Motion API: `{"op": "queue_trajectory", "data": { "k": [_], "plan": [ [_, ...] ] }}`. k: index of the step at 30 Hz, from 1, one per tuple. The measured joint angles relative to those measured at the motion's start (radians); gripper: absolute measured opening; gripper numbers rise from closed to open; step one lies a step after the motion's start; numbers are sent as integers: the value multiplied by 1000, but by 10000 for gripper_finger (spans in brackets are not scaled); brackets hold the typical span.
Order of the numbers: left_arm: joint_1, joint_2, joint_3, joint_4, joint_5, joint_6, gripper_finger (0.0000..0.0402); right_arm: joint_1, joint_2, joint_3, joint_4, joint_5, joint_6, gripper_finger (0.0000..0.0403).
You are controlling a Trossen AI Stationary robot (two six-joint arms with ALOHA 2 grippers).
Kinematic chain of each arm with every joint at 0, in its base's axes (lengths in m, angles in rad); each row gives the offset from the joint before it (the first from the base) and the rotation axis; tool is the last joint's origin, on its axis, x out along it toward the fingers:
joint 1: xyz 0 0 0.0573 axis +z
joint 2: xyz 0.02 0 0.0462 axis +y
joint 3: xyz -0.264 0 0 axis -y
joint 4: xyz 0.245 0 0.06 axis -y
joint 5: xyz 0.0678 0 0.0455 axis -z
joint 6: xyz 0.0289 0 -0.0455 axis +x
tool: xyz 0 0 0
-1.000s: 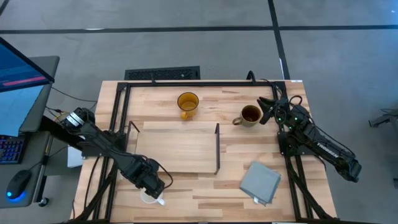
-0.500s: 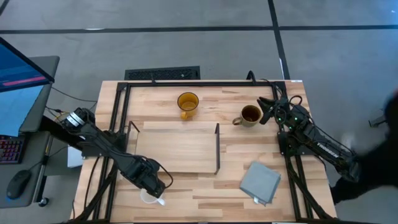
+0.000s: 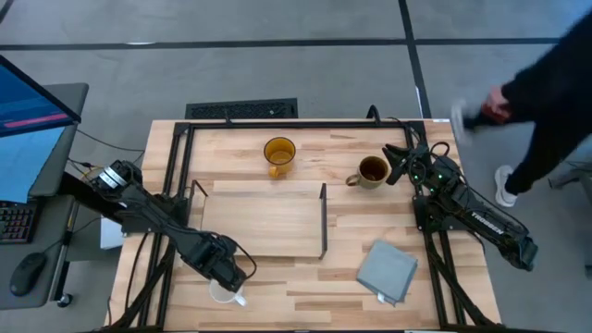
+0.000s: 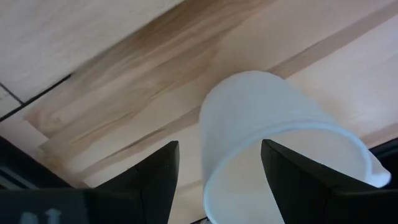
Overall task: Stack small to large cups/mugs on shelf
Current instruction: Put the white mug on the shelf
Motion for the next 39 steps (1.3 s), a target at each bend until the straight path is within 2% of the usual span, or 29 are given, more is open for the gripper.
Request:
{"op": "queue_trajectory", "data": {
  "k": [6,9,17,24,33,39],
  "plan": [
    [0,0,0,-15,0,19,217,0,0,0,0,1,0,113],
    [0,0,0,-14,-1,38,200,0,0,0,0,1,-34,113],
    [0,0,0,-14,-41,46,107,0,0,0,0,1,-95,113],
    [0,21,-1,-12,-36,139,12,0,0,0,0,1,-95,113],
    [59,16,2,-37,-68,272,2,0,0,0,0,1,-95,113],
    [115,-22,59,-168,-95,440,1,0,0,0,0,0,-95,113]
  ]
}}
